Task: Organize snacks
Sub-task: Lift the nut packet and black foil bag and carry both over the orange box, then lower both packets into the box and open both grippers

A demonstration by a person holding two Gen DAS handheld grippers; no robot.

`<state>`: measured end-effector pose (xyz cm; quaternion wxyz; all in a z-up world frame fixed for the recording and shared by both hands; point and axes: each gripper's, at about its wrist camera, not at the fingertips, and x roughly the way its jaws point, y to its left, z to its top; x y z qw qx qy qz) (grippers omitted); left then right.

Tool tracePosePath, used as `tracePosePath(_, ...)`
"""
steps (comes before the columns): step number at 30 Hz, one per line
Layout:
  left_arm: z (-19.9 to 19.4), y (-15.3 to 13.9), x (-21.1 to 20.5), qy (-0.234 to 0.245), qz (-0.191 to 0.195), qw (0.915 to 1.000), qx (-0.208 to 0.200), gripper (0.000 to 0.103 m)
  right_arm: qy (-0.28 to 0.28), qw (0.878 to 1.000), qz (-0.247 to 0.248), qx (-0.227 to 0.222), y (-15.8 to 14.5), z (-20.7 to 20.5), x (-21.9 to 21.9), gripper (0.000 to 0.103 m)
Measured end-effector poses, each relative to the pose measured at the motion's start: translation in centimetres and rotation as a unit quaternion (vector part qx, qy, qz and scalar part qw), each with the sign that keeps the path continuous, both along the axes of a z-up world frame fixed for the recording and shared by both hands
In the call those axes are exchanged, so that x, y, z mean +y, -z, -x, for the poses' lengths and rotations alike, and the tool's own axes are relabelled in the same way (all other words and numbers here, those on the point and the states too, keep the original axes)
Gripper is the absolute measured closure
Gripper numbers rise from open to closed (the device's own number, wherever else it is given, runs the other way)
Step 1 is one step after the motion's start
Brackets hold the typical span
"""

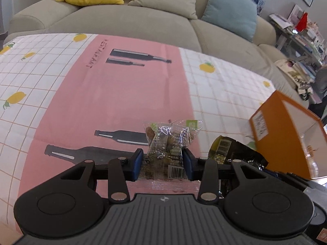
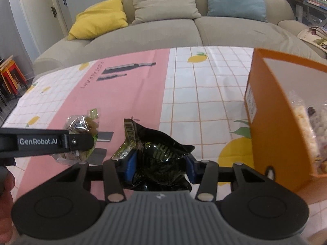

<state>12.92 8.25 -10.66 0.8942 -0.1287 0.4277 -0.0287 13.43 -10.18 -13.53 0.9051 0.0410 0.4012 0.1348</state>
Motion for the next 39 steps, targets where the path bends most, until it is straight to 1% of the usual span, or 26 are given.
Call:
tracePosePath(5,1.3,-2.6,-1.5,0.013,-0.003,0.9997,-0.018,0.057,0.007,1.0,-0.015,-0.011,-2.2,1.5,-1.6,0.056)
tracePosePath(10,2.4,-5.1,-3.1,0.029,0.005,0.9989,-0.037,0.057,0.022,0.999,-0.033,-0.034,-4.9,3.1,-3.9,0.056)
tracePosePath(16,3.2,-7.9,-6.0,0.063,0.011,0.9963,-0.057,0.057,0.043,0.996,-0.054,-0.056,-7.9,4.6,-7.3,0.056)
tracePosePath(19,3.0,-9.0,-8.0,0.087,0.015,0.994,-0.064,0.057,0.048,0.995,-0.051,-0.066,-9.2,5.2,-9.1,0.056)
tracePosePath(24,2.0,-10.6,-12.0,0.135,0.019,0.988,-0.072,0.057,0.065,0.994,-0.061,-0.068,-11.1,5.7,-13.3,0.057)
tracePosePath(29,0.2,-11.3,-16.3,0.176,0.025,0.9819,-0.066,0.057,0.09,0.992,-0.057,-0.062,-12.9,5.1,-18.1,0.057)
tracePosePath(35,-2.6,-11.5,-20.6,0.221,0.027,0.9734,-0.054,0.057,0.116,0.992,-0.029,-0.048,-14.6,3.2,-23.7,0.057)
tracePosePath(39,-4.3,-11.5,-23.1,0.256,0.029,0.9652,-0.046,0.057,0.131,0.991,0.002,-0.036,-15.2,1.6,-27.1,0.057)
